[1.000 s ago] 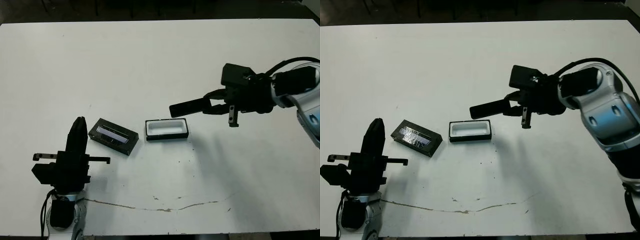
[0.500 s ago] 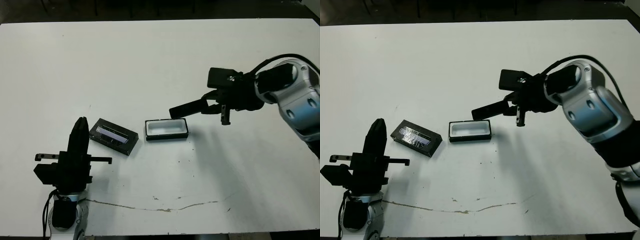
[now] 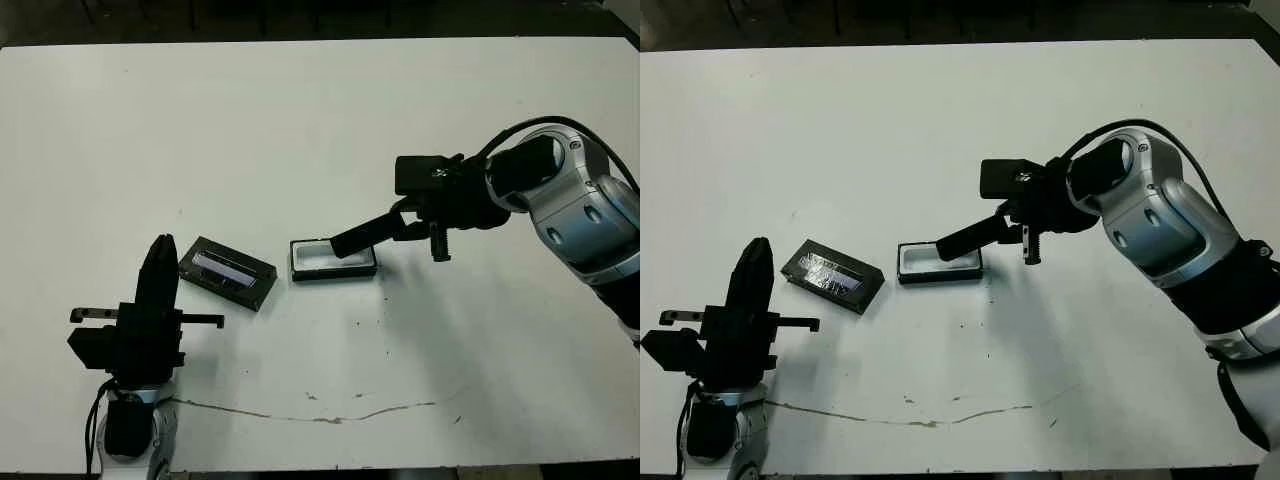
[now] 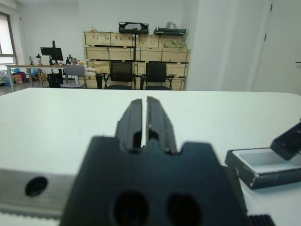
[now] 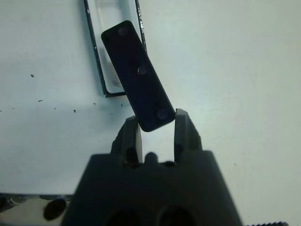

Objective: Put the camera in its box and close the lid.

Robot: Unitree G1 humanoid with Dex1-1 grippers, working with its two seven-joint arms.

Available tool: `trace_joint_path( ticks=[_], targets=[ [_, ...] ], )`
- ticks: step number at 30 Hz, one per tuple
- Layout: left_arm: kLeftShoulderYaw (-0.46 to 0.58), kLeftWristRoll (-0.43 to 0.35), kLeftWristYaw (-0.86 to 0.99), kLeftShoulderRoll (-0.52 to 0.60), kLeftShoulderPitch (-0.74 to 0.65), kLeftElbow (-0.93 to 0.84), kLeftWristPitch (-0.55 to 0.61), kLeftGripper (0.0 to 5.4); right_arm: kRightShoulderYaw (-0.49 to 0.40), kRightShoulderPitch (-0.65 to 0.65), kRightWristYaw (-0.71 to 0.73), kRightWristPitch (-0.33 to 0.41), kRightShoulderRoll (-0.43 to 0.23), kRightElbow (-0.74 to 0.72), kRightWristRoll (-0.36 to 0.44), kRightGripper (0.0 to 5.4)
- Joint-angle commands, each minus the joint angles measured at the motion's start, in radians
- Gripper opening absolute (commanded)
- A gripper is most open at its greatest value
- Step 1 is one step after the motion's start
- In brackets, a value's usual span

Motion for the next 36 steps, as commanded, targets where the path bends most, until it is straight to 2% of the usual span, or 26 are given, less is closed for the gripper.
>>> trace_joint_path(
  ticks=[1,10,23,36],
  targets=[
    [-0.004,0.000,0.003,-0.008,0.059,0.009,0.010,0.00,0.014,0.003,0.016,0.011,-0.001,-0.017,-0.010,0.37],
    [-0.005,0.012,0.011,-0.010,0.065,0.007,0.011,0.00,0.045,0.005,0.010,0.010,0.007,-0.033,-0.062,0.37],
    [-0.007,-0.001,0.008,-0.006,0.068,0.014,0.011,0.00,0.060,0.028,-0.051,0.123,0.046,-0.074,-0.116,0.37],
    [-0.010,0.007,0.015,-0.008,0.072,0.010,0.012,0.00,0.085,0.022,-0.048,0.133,0.048,-0.097,-0.141,0.37]
  ],
)
